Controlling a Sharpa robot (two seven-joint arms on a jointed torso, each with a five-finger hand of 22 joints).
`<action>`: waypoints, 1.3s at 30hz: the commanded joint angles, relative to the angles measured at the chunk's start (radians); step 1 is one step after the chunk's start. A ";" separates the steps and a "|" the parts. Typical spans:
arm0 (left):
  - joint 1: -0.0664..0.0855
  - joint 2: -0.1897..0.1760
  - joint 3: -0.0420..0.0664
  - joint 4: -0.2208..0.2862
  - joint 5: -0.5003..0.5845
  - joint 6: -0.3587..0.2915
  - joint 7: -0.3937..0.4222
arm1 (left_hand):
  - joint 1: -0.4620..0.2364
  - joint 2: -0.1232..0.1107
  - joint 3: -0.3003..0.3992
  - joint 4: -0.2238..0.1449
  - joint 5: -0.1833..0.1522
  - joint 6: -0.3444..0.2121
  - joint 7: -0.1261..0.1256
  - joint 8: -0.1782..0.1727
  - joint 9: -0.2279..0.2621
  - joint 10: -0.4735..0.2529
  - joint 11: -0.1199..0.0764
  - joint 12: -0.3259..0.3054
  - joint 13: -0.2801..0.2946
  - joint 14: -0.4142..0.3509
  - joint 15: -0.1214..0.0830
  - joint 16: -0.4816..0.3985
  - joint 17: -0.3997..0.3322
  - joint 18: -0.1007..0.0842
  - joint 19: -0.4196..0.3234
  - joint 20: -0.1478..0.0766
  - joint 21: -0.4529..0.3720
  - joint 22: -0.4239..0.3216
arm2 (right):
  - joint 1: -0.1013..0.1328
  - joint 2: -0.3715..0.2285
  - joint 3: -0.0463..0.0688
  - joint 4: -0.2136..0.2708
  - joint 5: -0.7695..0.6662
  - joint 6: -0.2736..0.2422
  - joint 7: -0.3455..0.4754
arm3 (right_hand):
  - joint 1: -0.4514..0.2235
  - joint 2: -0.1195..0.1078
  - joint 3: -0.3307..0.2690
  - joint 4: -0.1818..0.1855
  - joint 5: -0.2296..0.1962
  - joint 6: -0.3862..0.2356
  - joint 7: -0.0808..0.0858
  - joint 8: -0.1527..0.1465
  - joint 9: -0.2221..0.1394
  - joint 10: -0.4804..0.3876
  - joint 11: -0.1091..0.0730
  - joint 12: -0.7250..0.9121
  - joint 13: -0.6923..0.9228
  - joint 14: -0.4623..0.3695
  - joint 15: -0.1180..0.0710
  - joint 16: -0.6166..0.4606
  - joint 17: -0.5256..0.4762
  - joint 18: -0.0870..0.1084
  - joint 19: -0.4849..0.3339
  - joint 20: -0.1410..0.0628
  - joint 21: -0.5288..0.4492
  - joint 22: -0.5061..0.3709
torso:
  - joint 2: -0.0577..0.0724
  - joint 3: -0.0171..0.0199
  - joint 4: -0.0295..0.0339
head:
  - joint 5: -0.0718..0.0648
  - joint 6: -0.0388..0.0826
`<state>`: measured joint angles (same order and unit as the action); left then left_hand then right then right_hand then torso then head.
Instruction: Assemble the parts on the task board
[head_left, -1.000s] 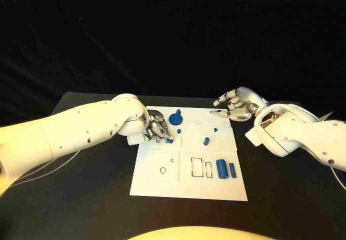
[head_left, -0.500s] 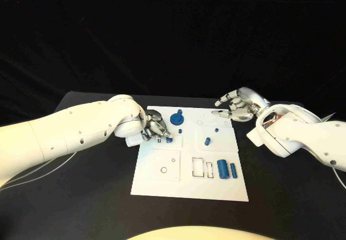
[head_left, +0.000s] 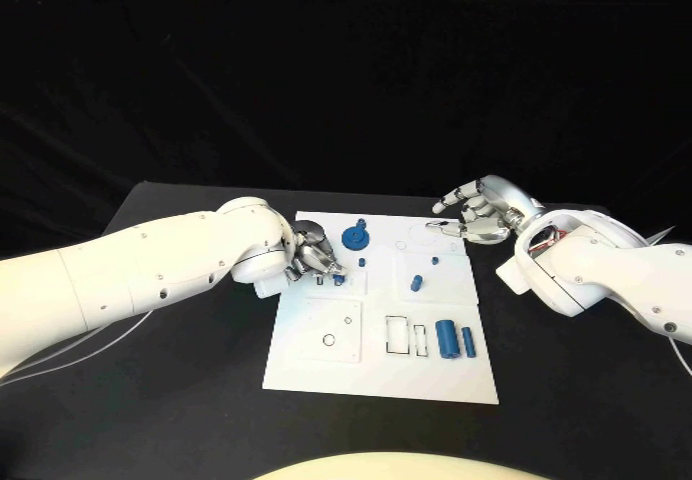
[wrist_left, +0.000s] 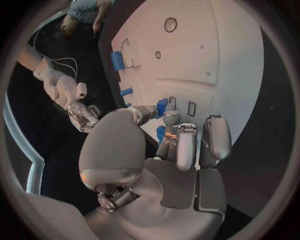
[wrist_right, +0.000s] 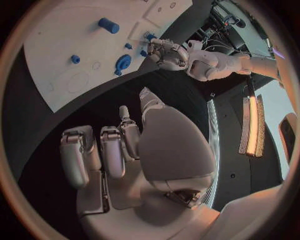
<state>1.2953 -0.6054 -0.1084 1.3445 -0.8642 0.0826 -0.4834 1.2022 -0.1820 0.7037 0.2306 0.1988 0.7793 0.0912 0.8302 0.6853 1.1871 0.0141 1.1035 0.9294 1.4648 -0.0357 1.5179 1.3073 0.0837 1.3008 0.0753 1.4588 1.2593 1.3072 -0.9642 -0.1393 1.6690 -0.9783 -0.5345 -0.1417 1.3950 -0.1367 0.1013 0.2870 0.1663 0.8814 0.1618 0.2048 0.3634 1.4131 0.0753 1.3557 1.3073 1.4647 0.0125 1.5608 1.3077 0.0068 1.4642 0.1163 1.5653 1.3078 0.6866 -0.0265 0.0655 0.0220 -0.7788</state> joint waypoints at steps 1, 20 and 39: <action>-0.005 -0.001 0.000 0.011 -0.066 -0.052 0.004 | -0.012 -0.003 0.215 -0.206 0.005 0.009 -0.002 0.006 0.002 0.009 0.000 0.004 0.002 0.075 -0.007 0.004 0.181 -0.013 0.007 0.001 0.006 0.003 | -0.001 0.000 0.000 0.000 -0.008 0.012 0.006 | -0.006 0.005 0.008 0.000 0.005 -0.007 -0.001 0.003 0.001 -0.006 0.001 -0.004 0.080 0.098 -0.009 -0.003 0.231 -0.007 0.107 -0.009 0.006 0.263 | 0.000 -0.0009 -0.0008 | 0.001 -0.002; -0.018 -0.014 0.000 0.041 -0.140 -0.049 -0.023 | -0.017 -0.007 0.225 -0.211 0.006 0.015 -0.004 0.006 0.003 0.018 -0.002 0.009 0.009 0.077 -0.009 0.006 0.185 -0.014 0.012 -0.001 0.009 0.008 | -0.001 -0.002 -0.001 0.001 -0.008 0.014 0.006 | -0.008 0.006 0.008 0.000 0.007 -0.007 -0.001 0.004 0.001 -0.006 0.001 -0.004 0.080 0.098 -0.009 -0.003 0.230 -0.007 0.107 -0.009 0.006 0.263 | 0.002 -0.0002 -0.0018 | 0.002 -0.004; -0.019 -0.014 0.000 0.042 -0.150 -0.032 -0.026 | -0.019 -0.009 0.230 -0.213 0.007 0.018 -0.005 0.006 0.004 0.023 -0.003 0.013 0.015 0.078 -0.010 0.008 0.187 -0.014 0.012 -0.002 0.009 0.008 | -0.002 -0.002 -0.001 0.000 -0.007 0.015 0.007 | -0.008 0.006 0.008 0.000 0.007 -0.007 -0.001 0.004 0.001 -0.006 0.001 -0.004 0.080 0.098 -0.009 -0.003 0.230 -0.007 0.107 -0.009 0.006 0.263 | 0.002 -0.0003 -0.0017 | 0.002 -0.005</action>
<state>1.2769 -0.6212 -0.1086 1.3863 -1.0045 0.0341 -0.5033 1.1903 -0.1939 0.7093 0.2359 0.2006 0.7901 0.0880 0.8340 0.6872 1.2030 0.0124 1.1145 0.9431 1.4686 -0.0393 1.5219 1.3079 0.0839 1.3078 0.0754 1.4626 1.2666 1.3062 -0.9659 -0.1399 1.6691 -0.9779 -0.5323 -0.1413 1.3950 -0.1368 0.1040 0.2897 0.1704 0.8814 0.1618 0.2047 0.3640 1.4131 0.0753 1.3557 1.3079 1.4647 0.0125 1.5608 1.3074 0.0068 1.4665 0.1140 1.5653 1.3074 0.6881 -0.0265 0.0636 0.0244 -0.7834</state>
